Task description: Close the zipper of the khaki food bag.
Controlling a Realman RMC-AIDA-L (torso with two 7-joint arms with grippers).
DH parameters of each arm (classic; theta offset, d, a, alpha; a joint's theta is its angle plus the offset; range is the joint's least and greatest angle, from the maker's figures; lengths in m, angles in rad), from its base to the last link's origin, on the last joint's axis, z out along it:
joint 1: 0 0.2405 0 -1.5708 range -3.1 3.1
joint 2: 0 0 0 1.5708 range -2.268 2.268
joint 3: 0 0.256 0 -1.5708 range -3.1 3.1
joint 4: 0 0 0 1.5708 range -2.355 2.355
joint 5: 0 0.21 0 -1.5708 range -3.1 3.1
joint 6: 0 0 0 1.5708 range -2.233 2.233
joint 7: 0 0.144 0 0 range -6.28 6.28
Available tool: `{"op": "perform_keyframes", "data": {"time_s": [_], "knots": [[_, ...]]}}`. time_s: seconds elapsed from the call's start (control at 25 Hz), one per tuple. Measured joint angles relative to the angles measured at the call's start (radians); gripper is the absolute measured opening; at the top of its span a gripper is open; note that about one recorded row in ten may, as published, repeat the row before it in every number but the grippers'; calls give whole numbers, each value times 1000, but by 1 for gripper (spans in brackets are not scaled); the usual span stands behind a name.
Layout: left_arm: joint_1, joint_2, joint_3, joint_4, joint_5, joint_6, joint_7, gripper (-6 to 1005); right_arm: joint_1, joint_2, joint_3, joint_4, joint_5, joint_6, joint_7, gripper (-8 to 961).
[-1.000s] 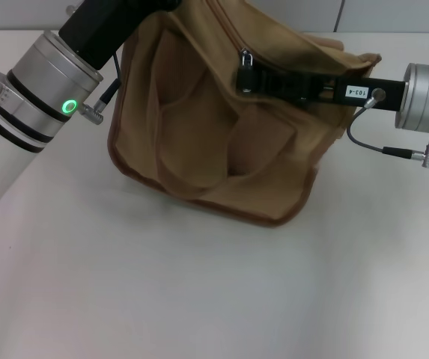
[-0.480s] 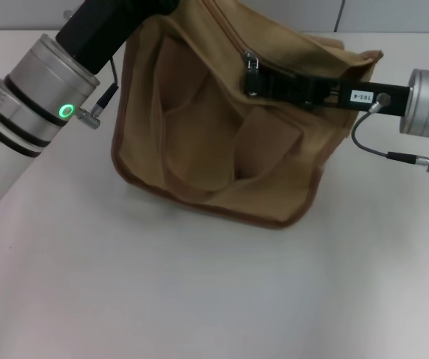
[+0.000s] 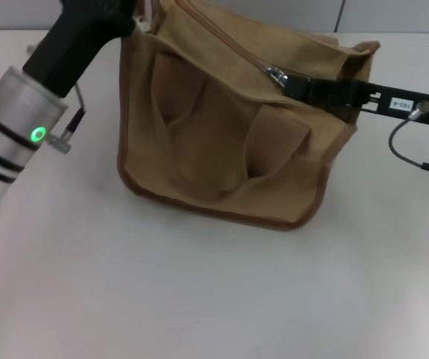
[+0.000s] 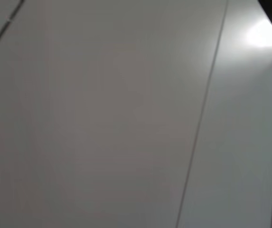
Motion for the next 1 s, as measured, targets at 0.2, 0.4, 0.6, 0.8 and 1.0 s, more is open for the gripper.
{"op": "perform_keyframes", "data": {"time_s": [0.2, 0.4, 0.6, 0.8, 1.0], "knots": [[34, 0, -25, 3, 0, -10, 0, 29, -35, -9, 0, 1, 0, -14, 13, 1], [54, 0, -47, 4, 0, -26, 0, 44, -78, -25, 18, 2, 3, -55, 23, 0], [60, 1, -49, 5, -1, -47, 0, 59, -134, -37, 89, 6, 1, -86, 23, 0], [62, 0, -43, -1, 5, -52, 0, 73, -185, -27, 222, 4, 5, -165, -72, -1], [80, 0, -35, -7, 7, -48, 26, 88, -248, 9, 379, 7, 7, -324, -286, 66]]}}
